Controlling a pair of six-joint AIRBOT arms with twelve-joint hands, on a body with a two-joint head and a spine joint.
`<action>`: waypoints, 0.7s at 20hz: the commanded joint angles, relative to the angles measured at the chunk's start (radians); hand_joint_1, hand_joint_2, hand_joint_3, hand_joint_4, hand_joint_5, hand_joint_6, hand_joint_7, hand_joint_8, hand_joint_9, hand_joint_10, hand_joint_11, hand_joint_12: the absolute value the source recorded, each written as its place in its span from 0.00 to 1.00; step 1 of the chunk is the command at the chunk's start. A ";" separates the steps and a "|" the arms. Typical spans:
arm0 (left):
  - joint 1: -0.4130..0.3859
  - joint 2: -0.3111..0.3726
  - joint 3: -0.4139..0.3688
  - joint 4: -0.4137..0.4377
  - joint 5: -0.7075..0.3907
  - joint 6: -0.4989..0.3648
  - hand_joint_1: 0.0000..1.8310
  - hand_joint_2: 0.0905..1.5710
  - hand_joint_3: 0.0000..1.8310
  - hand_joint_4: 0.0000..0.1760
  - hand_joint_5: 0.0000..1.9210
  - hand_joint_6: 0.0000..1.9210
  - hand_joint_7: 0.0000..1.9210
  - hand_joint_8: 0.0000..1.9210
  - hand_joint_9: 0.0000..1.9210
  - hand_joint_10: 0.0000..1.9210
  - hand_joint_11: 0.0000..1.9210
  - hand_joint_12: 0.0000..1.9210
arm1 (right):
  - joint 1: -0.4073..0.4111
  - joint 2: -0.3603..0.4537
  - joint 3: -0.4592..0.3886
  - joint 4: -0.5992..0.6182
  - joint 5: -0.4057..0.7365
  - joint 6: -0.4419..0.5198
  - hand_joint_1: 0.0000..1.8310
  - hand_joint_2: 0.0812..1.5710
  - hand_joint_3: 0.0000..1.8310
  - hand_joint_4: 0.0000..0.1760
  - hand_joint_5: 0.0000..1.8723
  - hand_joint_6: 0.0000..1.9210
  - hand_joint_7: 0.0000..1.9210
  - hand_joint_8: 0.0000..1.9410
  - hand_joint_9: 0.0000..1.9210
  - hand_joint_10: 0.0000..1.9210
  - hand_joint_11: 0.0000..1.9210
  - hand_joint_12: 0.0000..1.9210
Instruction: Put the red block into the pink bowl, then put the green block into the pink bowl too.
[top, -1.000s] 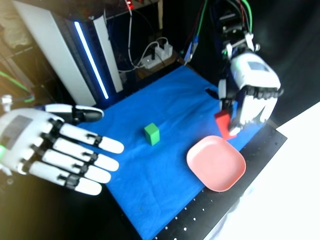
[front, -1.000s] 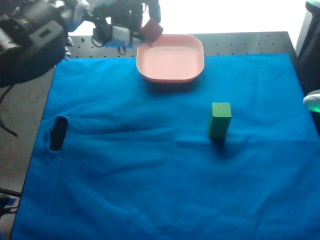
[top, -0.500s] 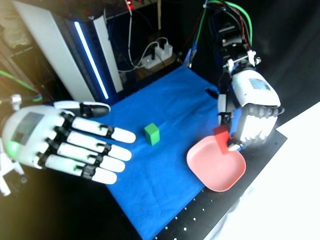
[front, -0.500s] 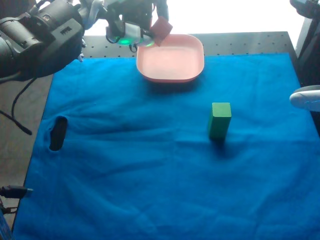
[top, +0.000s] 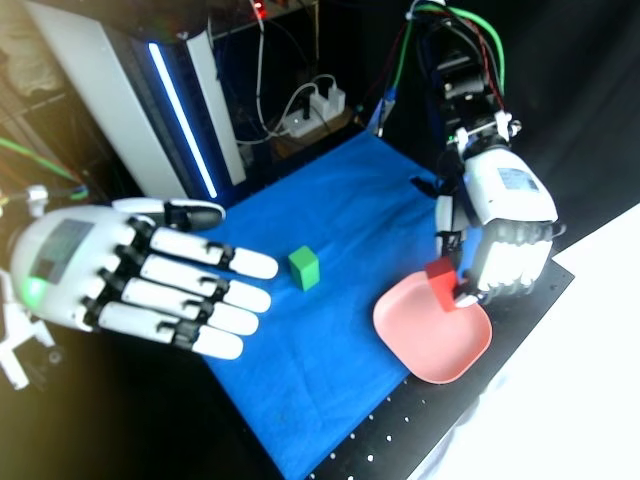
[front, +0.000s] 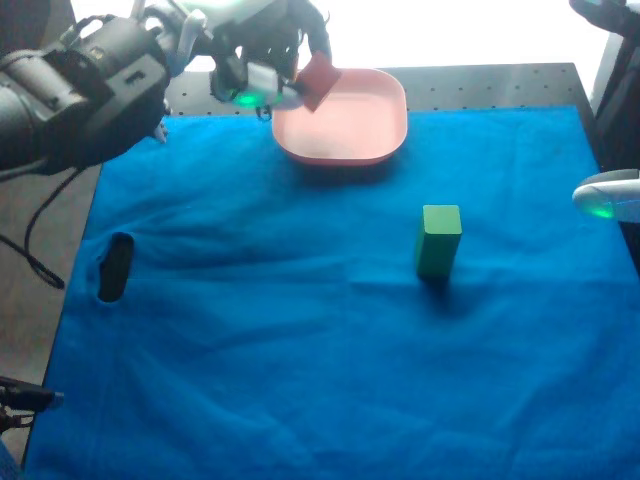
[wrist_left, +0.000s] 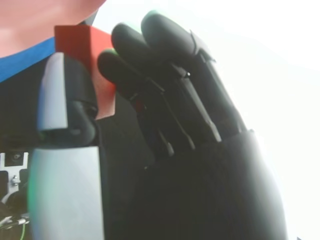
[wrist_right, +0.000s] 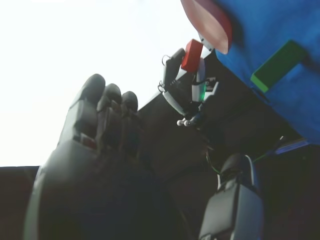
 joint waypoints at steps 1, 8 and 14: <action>-0.006 -0.003 0.006 -0.023 -0.118 -0.008 0.69 0.66 0.00 0.00 0.53 0.41 0.61 0.43 0.63 0.34 0.51 0.62 | 0.015 -0.001 0.005 0.013 0.116 0.006 0.26 0.47 0.00 0.07 0.06 0.00 0.17 0.00 0.12 0.00 0.00 0.27; -0.003 -0.005 0.003 -0.008 -0.108 -0.008 0.64 0.62 0.00 0.00 0.45 0.21 0.53 0.08 0.60 0.00 0.43 0.43 | 0.017 -0.005 0.005 0.010 0.108 0.006 0.26 0.47 0.00 0.09 0.06 0.00 0.16 0.00 0.12 0.00 0.00 0.25; -0.003 -0.006 0.001 0.000 -0.105 -0.008 0.64 0.58 0.00 0.00 0.45 0.00 0.54 0.00 0.60 0.00 0.38 0.48 | 0.018 -0.014 0.010 0.005 0.101 0.006 0.27 0.46 0.00 0.05 0.05 0.00 0.17 0.00 0.13 0.00 0.00 0.24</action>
